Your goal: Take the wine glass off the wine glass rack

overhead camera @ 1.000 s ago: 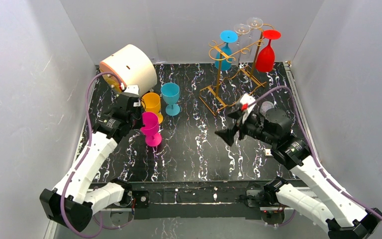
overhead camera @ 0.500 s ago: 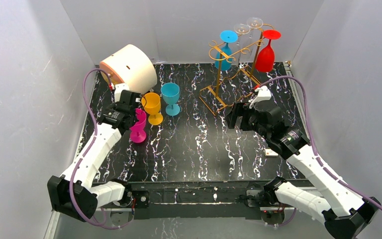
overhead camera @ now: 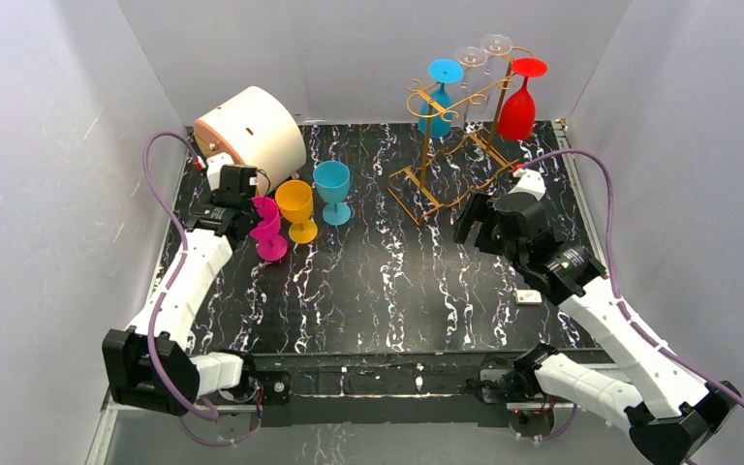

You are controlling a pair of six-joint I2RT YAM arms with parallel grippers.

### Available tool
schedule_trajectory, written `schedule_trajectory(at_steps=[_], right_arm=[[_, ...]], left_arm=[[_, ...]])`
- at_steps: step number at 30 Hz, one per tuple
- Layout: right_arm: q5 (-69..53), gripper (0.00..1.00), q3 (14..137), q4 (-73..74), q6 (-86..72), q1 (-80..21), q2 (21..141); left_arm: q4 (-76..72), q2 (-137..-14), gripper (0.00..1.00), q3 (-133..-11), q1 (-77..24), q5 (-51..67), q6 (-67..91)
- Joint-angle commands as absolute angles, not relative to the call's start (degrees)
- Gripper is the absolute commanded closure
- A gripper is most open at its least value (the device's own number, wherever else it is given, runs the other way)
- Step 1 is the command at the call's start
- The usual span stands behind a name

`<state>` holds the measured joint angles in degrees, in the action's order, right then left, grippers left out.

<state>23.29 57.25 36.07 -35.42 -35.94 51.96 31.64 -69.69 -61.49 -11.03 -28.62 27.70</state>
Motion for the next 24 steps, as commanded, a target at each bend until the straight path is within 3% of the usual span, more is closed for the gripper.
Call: schedule_trajectory(at_steps=[1, 8, 12, 14, 16, 20, 24], right_arm=[[24.97, 0.01, 60.04, 36.19, -37.21, -34.99, 52.76], [22.48, 0.01, 61.71, 36.65, -34.46, -32.97, 54.98], [21.13, 0.01, 62.56, 36.76, -33.76, -30.38, 55.66], [19.03, 0.01, 63.02, 36.73, -33.22, -28.0, 55.95], [16.06, 0.01, 63.65, 36.78, -32.51, -25.06, 56.43], [9.11, 0.01, 66.18, 37.28, -31.38, -17.84, 57.68], [10.12, 0.01, 69.99, 37.55, -33.55, -11.12, 59.05]], left_arm=[[31.64, -71.78, 1.0, -62.42, -9.61, -26.93, 29.33], [31.91, -70.87, 1.0, -60.09, -9.24, -29.84, 28.39], [31.79, -71.3, 0.94, -59.68, -9.14, -28.4, 27.54], [31.82, -70.92, 0.83, -59.58, -9.06, -28.14, 27.58], [31.84, -70.29, 0.63, -59.44, -8.92, -28.04, 27.76], [33.36, -69.0, 0.36, -60.51, -8.45, -28.53, 28.38], [35.39, -67.47, 0.24, -62.27, -8.26, -29.53, 28.7]])
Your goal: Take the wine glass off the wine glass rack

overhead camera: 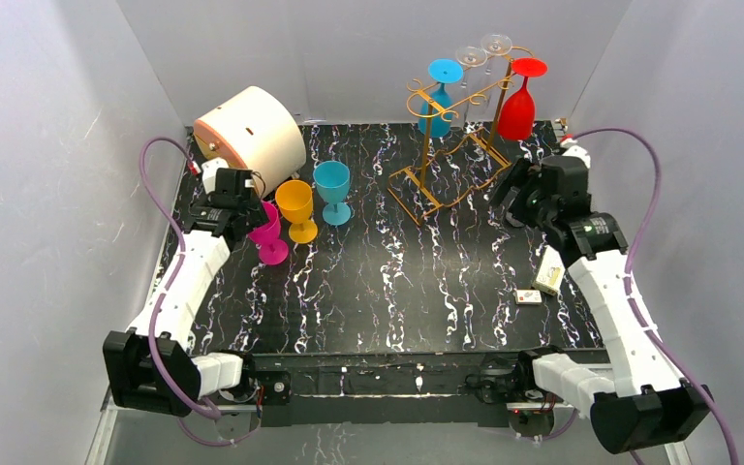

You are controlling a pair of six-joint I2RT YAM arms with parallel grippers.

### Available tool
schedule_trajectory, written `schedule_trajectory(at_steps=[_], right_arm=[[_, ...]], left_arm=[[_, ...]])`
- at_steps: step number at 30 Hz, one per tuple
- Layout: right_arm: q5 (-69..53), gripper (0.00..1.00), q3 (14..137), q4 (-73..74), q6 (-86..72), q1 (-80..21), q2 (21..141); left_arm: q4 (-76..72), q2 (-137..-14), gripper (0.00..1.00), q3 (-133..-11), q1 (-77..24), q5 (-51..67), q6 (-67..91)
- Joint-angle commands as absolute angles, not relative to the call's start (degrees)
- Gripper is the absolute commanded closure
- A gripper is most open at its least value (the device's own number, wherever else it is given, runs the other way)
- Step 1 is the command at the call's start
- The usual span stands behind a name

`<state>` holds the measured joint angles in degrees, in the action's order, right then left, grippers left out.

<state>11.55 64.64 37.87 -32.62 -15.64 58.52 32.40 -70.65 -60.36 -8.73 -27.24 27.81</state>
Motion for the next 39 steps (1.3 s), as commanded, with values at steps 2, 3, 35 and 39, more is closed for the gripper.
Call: schedule_trajectory(at_steps=[2, 3, 35, 39], right_arm=[[10.54, 0.01, 71.46, 35.18, -35.2, -10.29, 59.49], [10.77, 0.01, 72.59, 34.43, -35.77, -10.02, 60.18], [13.58, 0.49, 110.6, 21.2, -47.21, -0.44, 96.84], [14.58, 0.5, 111.36, 19.64, -47.51, -0.48, 98.35]], left_arm=[[36.73, -65.78, 0.19, -62.85, -8.26, -29.76, 29.55], [36.96, -64.76, 0.15, -62.96, -8.26, -29.54, 29.61], [29.88, -53.37, 0.02, -63.76, -8.26, 12.68, 32.04], [30.74, -53.44, 0.02, -64.33, -8.26, 10.51, 32.35]])
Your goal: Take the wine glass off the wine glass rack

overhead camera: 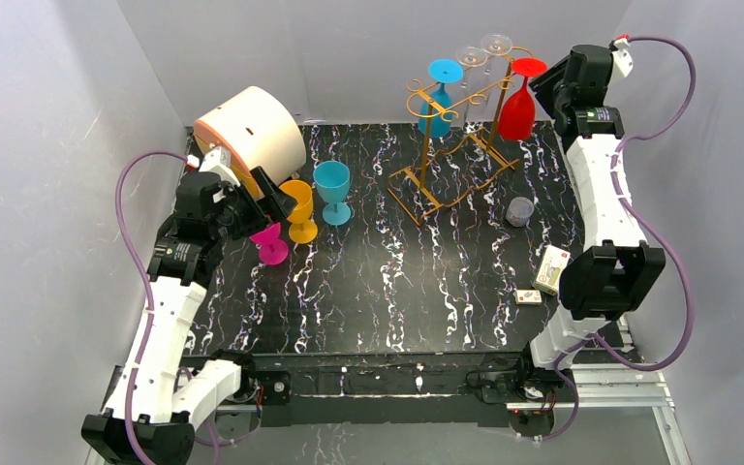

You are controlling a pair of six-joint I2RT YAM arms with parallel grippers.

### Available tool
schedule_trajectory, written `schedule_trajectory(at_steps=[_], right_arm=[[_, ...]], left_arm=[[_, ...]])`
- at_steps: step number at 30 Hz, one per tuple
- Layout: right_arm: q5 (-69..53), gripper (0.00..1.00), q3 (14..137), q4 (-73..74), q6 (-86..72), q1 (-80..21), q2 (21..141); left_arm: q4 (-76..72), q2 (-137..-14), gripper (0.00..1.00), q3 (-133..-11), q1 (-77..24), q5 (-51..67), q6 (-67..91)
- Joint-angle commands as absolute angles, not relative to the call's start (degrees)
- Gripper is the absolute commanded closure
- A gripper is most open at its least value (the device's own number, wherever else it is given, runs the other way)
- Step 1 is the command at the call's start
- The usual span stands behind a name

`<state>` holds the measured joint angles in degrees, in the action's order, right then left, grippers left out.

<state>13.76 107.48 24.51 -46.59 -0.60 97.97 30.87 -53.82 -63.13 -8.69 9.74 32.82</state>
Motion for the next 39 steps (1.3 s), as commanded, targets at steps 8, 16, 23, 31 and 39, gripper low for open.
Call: schedule_trajectory(at_steps=[8, 16, 23, 31, 39], right_arm=[[12.92, 0.51, 113.67, 17.98, -49.41, -0.5, 101.01], [14.0, 0.58, 110.64, 13.88, -50.81, 1.23, 100.96], [12.33, 0.6, 112.72, 14.15, -50.78, 1.32, 102.54], [7.21, 0.6, 117.21, 16.57, -50.3, 1.35, 105.99], [7.8, 0.59, 115.75, 17.38, -48.54, 1.38, 104.75]], left_arm=[[31.02, -53.15, 0.02, -63.15, -8.24, 10.58, 33.52], [31.5, -53.48, 0.02, -63.35, -8.26, 9.12, 34.43], [31.72, -53.26, 0.02, -63.7, -8.26, 8.17, 35.02], [31.39, -53.41, 0.02, -64.74, -8.26, 6.8, 37.51], [31.47, -52.87, 0.02, -62.71, -8.26, 6.56, 37.33]])
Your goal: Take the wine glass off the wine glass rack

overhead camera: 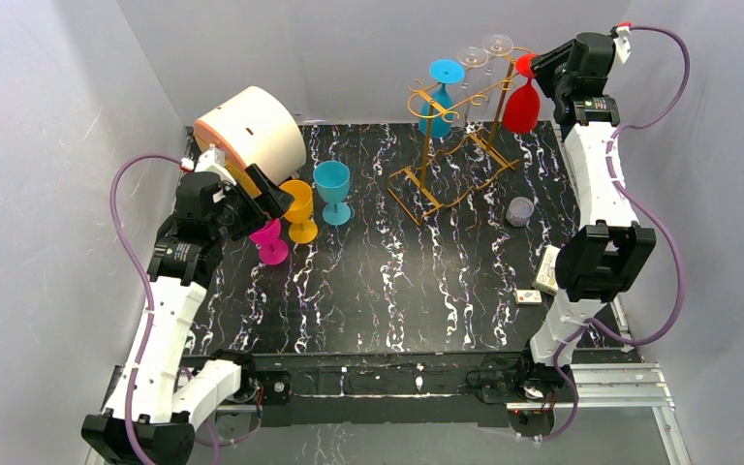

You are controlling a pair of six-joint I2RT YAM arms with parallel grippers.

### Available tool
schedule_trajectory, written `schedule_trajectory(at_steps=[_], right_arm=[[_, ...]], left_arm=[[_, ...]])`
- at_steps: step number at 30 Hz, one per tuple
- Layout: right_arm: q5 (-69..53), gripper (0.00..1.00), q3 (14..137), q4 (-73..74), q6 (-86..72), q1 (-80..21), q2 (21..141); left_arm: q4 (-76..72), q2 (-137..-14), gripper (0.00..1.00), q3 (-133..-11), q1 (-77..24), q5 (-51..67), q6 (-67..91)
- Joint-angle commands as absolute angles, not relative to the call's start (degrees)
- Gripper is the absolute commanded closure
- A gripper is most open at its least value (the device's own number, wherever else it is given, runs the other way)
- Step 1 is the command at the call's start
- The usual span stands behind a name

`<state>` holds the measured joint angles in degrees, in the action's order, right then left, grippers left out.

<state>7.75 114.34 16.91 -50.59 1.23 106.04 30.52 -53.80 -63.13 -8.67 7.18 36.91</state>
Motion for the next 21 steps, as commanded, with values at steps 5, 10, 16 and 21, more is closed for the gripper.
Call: schedule_trajectory(at_steps=[5, 10, 16, 21], right_arm=[[6.8, 0.57, 117.97, 17.53, -45.57, 1.33, 104.76], [-2.06, 0.54, 126.29, 17.97, -41.36, 1.41, 107.01], [0.52, 0.54, 126.75, 18.82, -40.42, 1.41, 105.93], [6.9, 0.53, 121.7, 19.73, -40.79, 1.41, 103.38]], left_arm=[[31.64, -52.82, 0.02, -63.2, -8.26, 6.16, 37.01], [32.33, -53.15, 0.02, -65.66, -8.26, 7.23, 37.42], [32.76, -53.17, 0.02, -67.95, -8.26, 7.65, 37.62], [33.0, -53.17, 0.02, -67.8, -8.26, 8.72, 38.09]])
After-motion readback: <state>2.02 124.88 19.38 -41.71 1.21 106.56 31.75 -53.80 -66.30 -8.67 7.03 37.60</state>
